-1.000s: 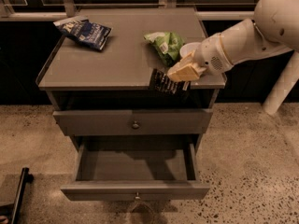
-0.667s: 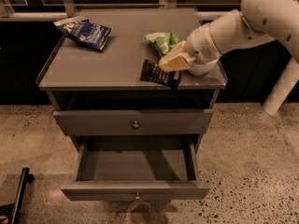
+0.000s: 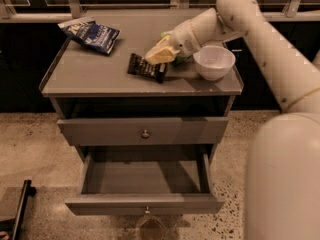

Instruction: Pick rxbar chocolate from middle drawer and place on counter

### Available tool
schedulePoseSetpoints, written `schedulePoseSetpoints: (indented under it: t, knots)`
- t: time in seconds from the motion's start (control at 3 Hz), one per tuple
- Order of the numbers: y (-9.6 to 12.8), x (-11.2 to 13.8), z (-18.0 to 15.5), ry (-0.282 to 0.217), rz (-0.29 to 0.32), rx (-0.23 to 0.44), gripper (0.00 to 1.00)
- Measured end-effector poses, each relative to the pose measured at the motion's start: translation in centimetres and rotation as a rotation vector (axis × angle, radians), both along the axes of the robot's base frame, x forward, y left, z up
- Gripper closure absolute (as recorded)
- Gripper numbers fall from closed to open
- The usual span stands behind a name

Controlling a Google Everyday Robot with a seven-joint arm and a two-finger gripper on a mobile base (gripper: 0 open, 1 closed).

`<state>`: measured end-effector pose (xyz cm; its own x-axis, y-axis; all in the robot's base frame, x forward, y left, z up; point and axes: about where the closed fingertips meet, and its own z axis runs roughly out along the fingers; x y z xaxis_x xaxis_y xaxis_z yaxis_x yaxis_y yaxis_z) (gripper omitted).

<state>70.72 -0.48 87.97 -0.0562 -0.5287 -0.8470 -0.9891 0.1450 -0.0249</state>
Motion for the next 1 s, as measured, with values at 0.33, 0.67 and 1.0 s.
schedulePoseSetpoints:
  t: [0.33,0.67,1.0]
  knots:
    - [0.1,1.67,1.85,-0.045,-0.012,0.027,0.83]
    - [0.08,1.66,1.87,-0.045,-0.012,0.027,0.59]
    - [0.1,1.66,1.85,-0.045,-0.011,0.028,0.37]
